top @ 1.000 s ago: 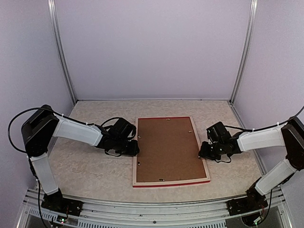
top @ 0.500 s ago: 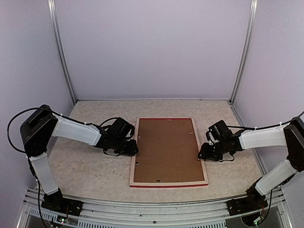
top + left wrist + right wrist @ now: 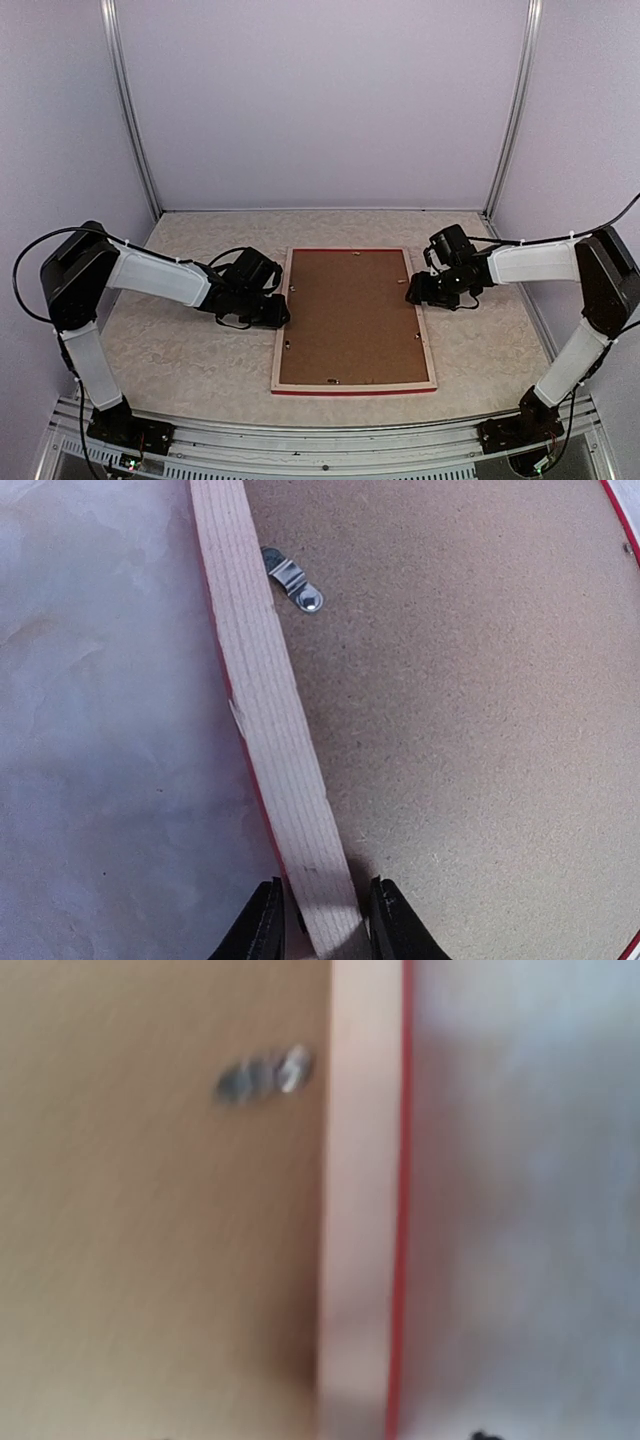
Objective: Put the photo into the frame
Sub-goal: Press the fastener onto the backboard.
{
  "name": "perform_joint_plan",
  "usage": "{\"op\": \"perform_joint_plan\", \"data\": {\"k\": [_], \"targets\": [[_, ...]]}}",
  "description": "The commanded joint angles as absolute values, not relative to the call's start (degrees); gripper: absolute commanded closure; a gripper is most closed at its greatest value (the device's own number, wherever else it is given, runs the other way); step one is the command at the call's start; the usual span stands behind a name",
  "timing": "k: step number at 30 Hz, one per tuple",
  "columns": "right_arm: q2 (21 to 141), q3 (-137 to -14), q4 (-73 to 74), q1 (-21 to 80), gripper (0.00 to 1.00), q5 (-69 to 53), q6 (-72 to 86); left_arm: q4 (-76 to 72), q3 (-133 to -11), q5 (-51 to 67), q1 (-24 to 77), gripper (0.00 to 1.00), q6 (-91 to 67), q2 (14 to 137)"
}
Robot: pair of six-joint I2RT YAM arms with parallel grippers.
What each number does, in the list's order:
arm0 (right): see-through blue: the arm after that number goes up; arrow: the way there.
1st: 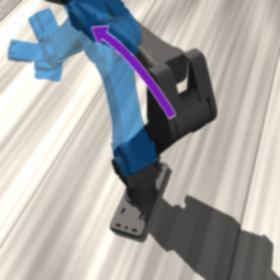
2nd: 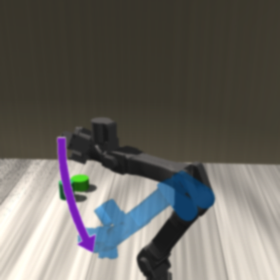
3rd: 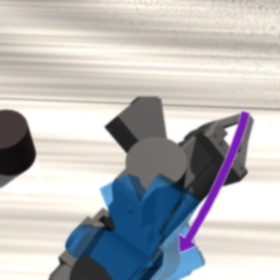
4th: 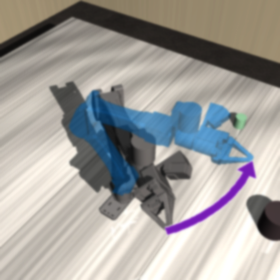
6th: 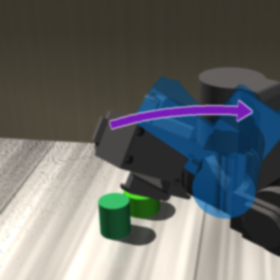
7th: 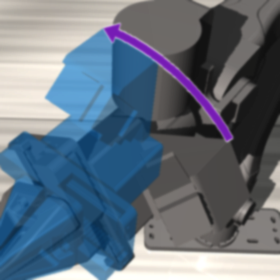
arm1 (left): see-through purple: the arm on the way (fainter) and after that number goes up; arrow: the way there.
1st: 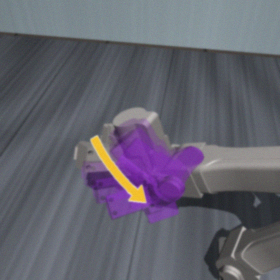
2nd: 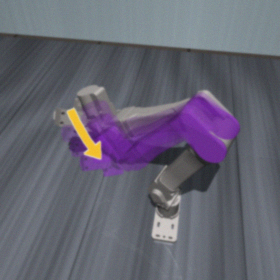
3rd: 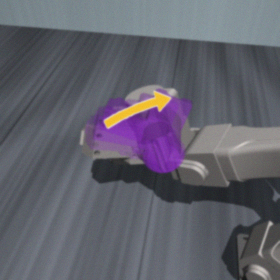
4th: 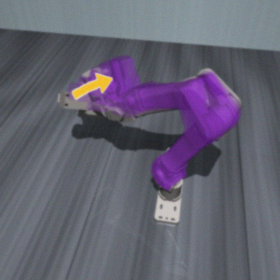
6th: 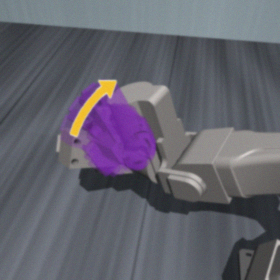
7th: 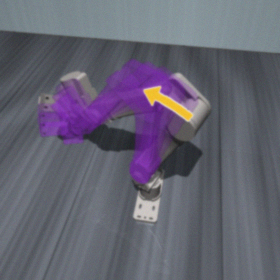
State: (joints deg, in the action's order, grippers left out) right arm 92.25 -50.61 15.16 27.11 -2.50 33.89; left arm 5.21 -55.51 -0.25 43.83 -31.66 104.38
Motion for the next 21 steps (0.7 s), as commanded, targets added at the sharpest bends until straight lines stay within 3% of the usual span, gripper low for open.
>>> {"op": "perform_joint_plan", "data": {"k": [1,7,21], "targets": [[98.2,-56.2,14.7,25.1,0.33,-0.4,28.6,7.8,-54.5,-1.0,43.3,0.71,-30.7,102.0],[105.5,-63.5,15.7,24.5,0.31,0.1,24.4,8.4,-55.2,-1.1,43.3,0.71,-30.2,101.9],[111.2,-67.0,14.1,23.3,0.46,1.1,24.2,8.5,-55.5,-0.5,43.1,0.71,-30.1,102.8]]}}
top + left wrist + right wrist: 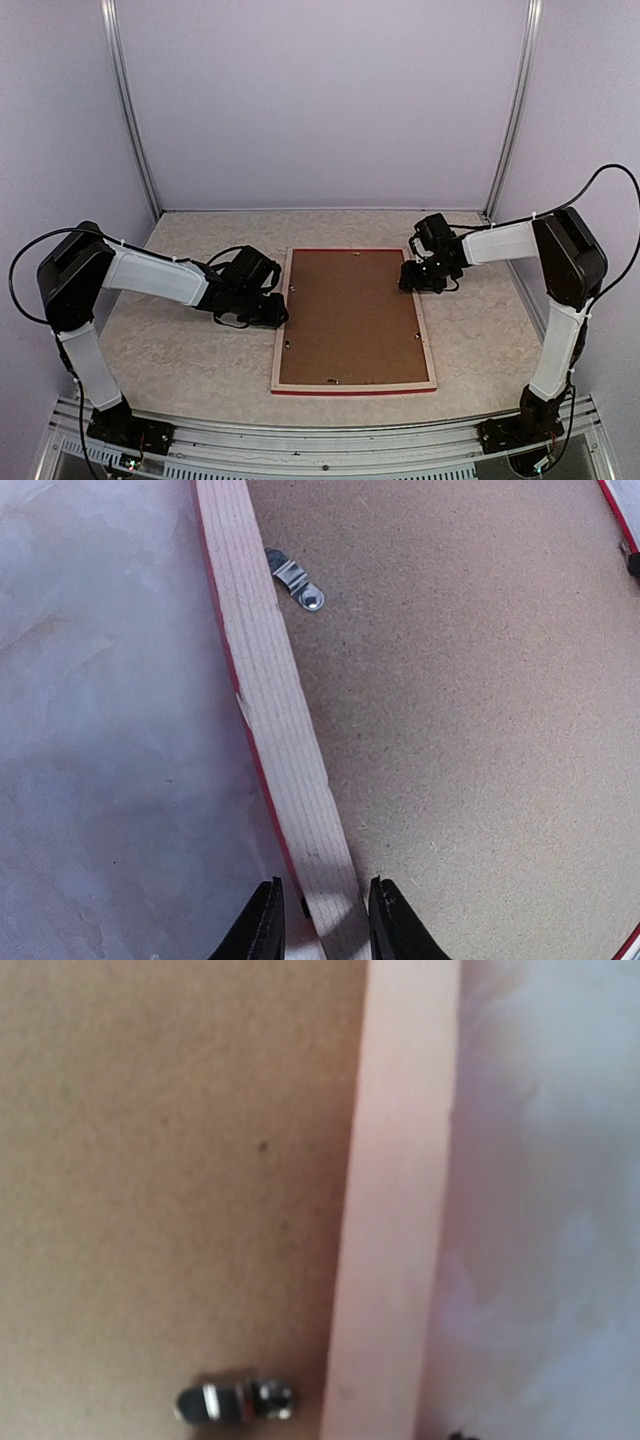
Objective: Put the photo into the frame
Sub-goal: Press the fastener onto the backboard.
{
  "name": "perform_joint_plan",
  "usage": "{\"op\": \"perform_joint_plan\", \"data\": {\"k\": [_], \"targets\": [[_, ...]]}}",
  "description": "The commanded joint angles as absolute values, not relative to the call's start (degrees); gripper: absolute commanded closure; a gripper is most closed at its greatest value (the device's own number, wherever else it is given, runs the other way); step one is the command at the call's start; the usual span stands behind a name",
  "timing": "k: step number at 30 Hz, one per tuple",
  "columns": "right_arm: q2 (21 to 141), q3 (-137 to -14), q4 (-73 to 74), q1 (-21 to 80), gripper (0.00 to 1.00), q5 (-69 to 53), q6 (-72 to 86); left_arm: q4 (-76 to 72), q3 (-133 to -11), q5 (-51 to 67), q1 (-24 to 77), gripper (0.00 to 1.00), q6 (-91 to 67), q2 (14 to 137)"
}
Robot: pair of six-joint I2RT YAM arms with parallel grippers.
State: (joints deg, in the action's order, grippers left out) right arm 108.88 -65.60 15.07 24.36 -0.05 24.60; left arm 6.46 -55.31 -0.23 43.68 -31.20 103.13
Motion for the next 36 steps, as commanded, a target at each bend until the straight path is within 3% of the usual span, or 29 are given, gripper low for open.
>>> {"op": "perform_joint_plan", "data": {"k": [1,24,33,36], "targets": [[111.6,-67.3,13.8,23.2,0.47,1.1,24.3,8.5,-55.5,-0.5,43.1,0.71,-30.1,102.9],[113.2,-69.0,12.8,19.9,0.72,1.8,30.7,9.0,-55.7,-0.5,43.2,0.71,-30.4,103.1],[111.9,-66.5,11.7,19.4,0.77,0.8,34.4,8.6,-55.6,-0.5,43.2,0.71,-30.4,103.5],[112.5,-66.7,11.1,19.2,0.74,0.1,35.3,8.6,-55.5,-0.5,43.2,0.71,-30.5,103.5]]}}
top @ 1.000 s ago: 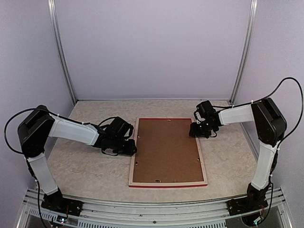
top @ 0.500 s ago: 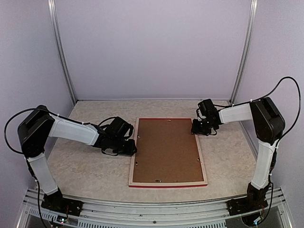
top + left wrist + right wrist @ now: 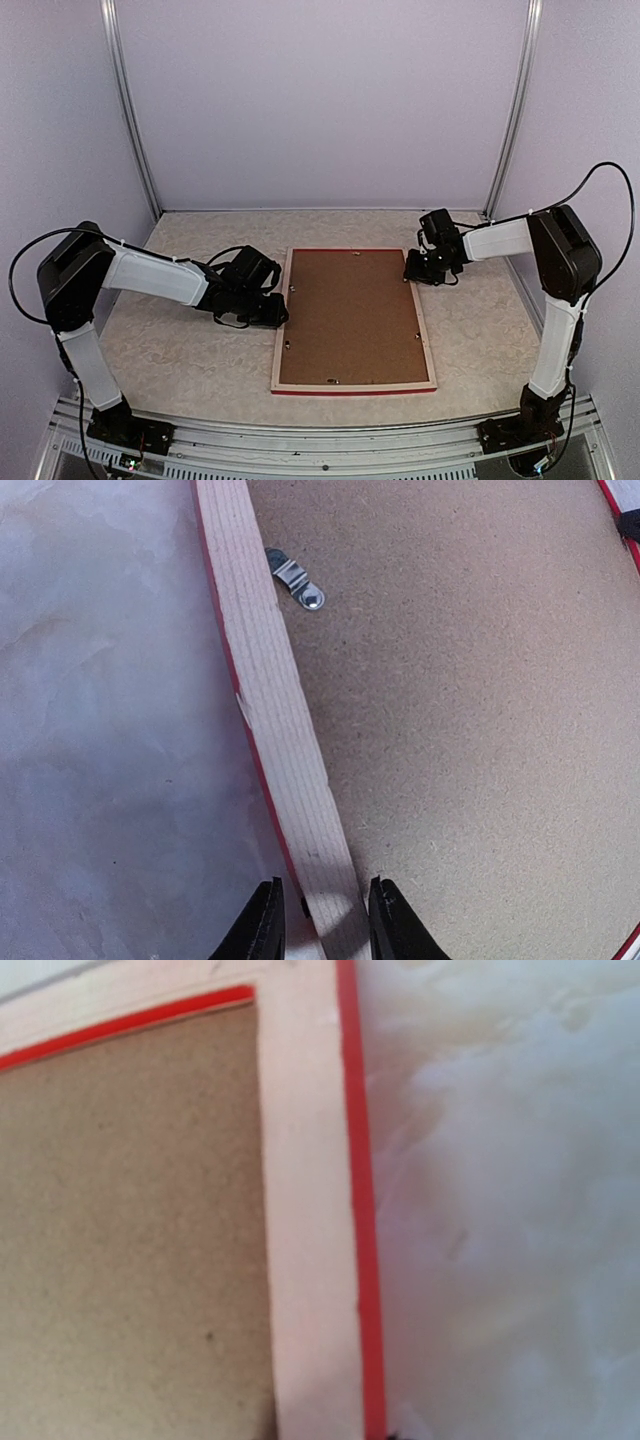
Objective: Put the photo into the frame
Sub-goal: Press the fastener onto the backboard.
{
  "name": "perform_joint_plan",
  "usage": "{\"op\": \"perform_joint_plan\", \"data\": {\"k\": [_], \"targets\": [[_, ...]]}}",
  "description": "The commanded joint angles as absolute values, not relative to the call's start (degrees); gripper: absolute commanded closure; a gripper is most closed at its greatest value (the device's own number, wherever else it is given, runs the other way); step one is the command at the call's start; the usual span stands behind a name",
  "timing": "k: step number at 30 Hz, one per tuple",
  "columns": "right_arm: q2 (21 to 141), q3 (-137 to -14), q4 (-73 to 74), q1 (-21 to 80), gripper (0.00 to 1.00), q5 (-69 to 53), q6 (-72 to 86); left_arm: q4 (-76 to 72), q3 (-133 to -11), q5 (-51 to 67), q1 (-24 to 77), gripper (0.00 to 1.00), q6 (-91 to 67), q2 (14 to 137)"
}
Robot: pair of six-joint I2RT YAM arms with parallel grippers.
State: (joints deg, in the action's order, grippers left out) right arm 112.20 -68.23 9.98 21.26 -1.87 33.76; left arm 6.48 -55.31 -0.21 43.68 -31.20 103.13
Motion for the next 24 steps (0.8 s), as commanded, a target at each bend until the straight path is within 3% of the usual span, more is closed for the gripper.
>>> {"op": "perform_joint_plan", "data": {"k": [1,6,9,24], "targets": [[112.9,-67.0,11.3,19.2,0.71,0.1,35.4,8.6,-55.5,-0.5,43.2,0.71,-30.5,103.5],[114.0,-68.1,11.3,19.2,0.57,-2.3,35.6,8.6,-55.3,-0.5,43.2,0.71,-30.5,103.2],[113.9,-68.4,11.7,19.3,0.55,-1.8,35.3,8.6,-55.2,-0.5,43.1,0.71,-30.5,103.2],[114.3,-65.9,12.6,19.8,0.75,-0.4,33.8,8.7,-55.4,-0.5,43.2,0.71,-30.6,103.1]]}}
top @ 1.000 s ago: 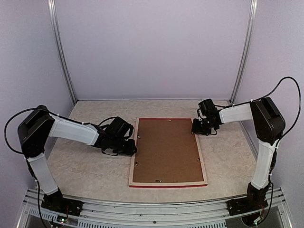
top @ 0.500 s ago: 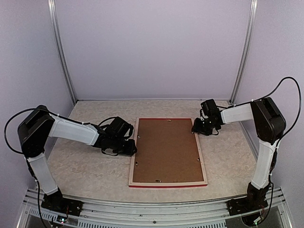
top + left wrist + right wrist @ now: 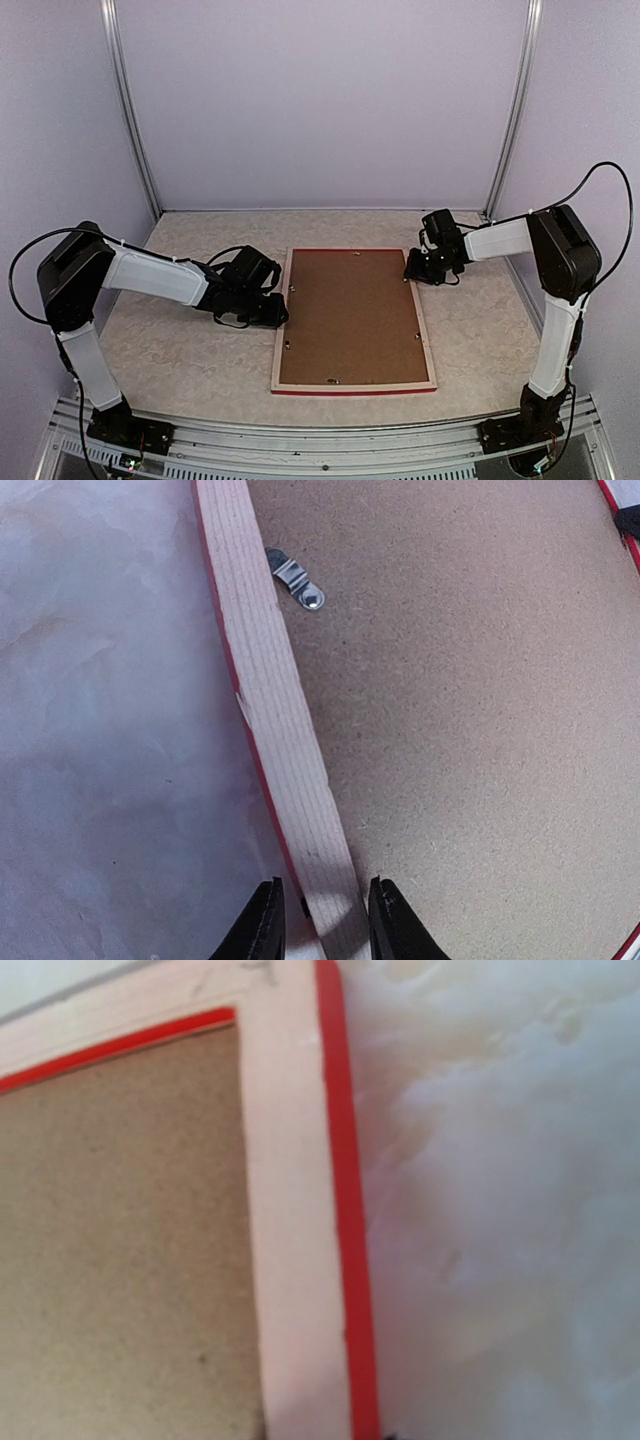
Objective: Put the photo into the frame
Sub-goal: Press the fastener onto the backboard.
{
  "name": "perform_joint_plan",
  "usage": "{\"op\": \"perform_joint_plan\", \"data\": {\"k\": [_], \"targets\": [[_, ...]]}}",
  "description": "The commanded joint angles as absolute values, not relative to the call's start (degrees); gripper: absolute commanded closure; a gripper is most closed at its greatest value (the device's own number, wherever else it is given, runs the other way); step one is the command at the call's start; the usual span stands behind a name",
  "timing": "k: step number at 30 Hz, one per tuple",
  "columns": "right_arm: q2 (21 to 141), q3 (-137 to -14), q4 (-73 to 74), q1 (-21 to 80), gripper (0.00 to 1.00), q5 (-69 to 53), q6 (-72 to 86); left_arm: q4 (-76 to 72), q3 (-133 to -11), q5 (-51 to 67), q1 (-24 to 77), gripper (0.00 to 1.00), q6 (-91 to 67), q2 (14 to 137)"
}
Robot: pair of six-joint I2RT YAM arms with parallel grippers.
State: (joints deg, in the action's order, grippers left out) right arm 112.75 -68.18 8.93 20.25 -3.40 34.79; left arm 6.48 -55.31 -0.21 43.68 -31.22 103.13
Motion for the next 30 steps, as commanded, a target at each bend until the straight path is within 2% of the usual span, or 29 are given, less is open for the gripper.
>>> {"op": "perform_joint_plan", "data": {"k": [1,6,12,14,18,20,26,30], "targets": [[114.2,-65.6,12.7,19.7,0.77,0.1,33.5,8.8,-55.4,-0.6,43.2,0.71,-30.6,103.1],[113.6,-65.5,14.5,19.2,0.83,0.3,30.6,9.0,-54.9,-1.0,43.2,0.71,-30.7,102.5],[112.8,-65.4,13.5,17.1,0.85,-8.1,28.8,8.7,-54.2,-1.1,43.2,0.71,-30.8,101.8],[112.8,-66.2,13.4,17.1,0.81,-9.8,28.6,8.6,-54.2,-1.1,43.2,0.71,-30.8,101.8],[112.8,-67.6,12.9,17.1,0.61,-13.0,29.2,8.5,-54.2,-0.9,43.2,0.71,-30.8,101.9],[113.1,-68.1,12.7,17.2,0.56,-13.3,29.6,8.4,-54.1,-0.9,43.2,0.71,-30.8,101.8],[114.3,-68.9,14.0,19.0,0.54,-10.2,29.8,8.5,-54.0,-0.9,43.2,0.71,-30.8,101.7],[115.3,-69.3,15.6,20.4,0.58,-6.5,29.7,8.3,-54.0,-0.8,43.2,0.71,-30.8,101.7]]}}
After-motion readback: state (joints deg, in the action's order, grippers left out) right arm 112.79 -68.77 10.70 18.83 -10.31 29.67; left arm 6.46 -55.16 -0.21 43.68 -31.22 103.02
